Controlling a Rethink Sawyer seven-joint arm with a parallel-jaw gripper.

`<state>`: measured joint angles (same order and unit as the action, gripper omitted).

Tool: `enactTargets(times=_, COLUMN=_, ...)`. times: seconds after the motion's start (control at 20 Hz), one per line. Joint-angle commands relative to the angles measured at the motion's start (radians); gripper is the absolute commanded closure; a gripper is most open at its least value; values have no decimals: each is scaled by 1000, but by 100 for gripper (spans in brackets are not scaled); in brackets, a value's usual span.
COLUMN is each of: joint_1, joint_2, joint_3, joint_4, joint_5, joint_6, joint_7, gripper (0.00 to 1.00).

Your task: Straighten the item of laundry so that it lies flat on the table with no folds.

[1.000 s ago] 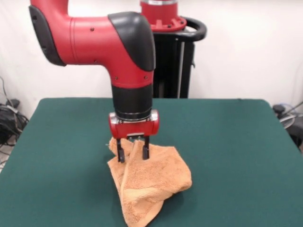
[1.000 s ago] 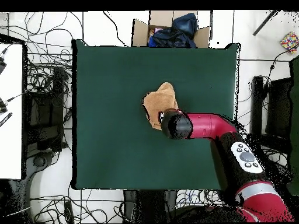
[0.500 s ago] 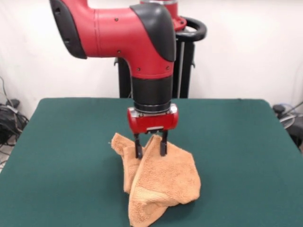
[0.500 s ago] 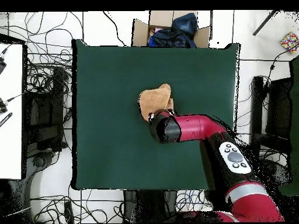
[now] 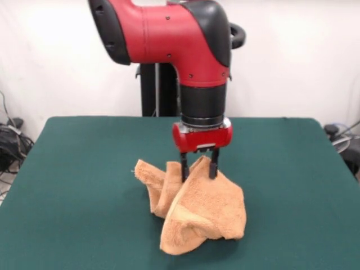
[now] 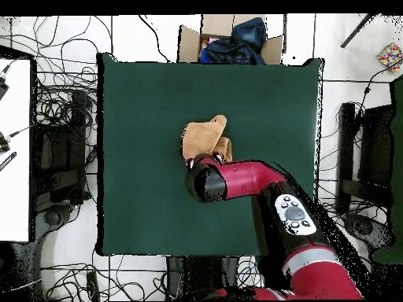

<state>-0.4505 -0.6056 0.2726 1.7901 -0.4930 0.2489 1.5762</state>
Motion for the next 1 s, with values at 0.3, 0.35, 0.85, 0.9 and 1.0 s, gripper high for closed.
enactTargets(times=0.3, joint_1=144, joint_2=-25, joint_3=-110, joint_4=162, joint_5=125, joint_6=-115, joint_7=321, gripper=0)
enactTargets(times=0.35, joint_1=163, joint_2=-32, joint_3=-126, joint_4=176, joint_5=139, joint_6=-128, joint_7=333, gripper=0)
enactTargets(times=0.85, joint_1=241, joint_2=-52, joint_3=-192, joint_4=225, joint_5=236, joint_6=-199, joint_7=313, gripper=0)
enactTargets(times=0.9, joint_1=231, joint_2=-50, joint_3=-188, joint_4=239, joint_5=254, joint_6=-240, joint_7=307, gripper=100)
enactTargets(times=1.0, joint_1=232, joint_2=-51, joint_3=-194, joint_4=238, joint_5=263, joint_6=-233, joint_7=303, gripper=100)
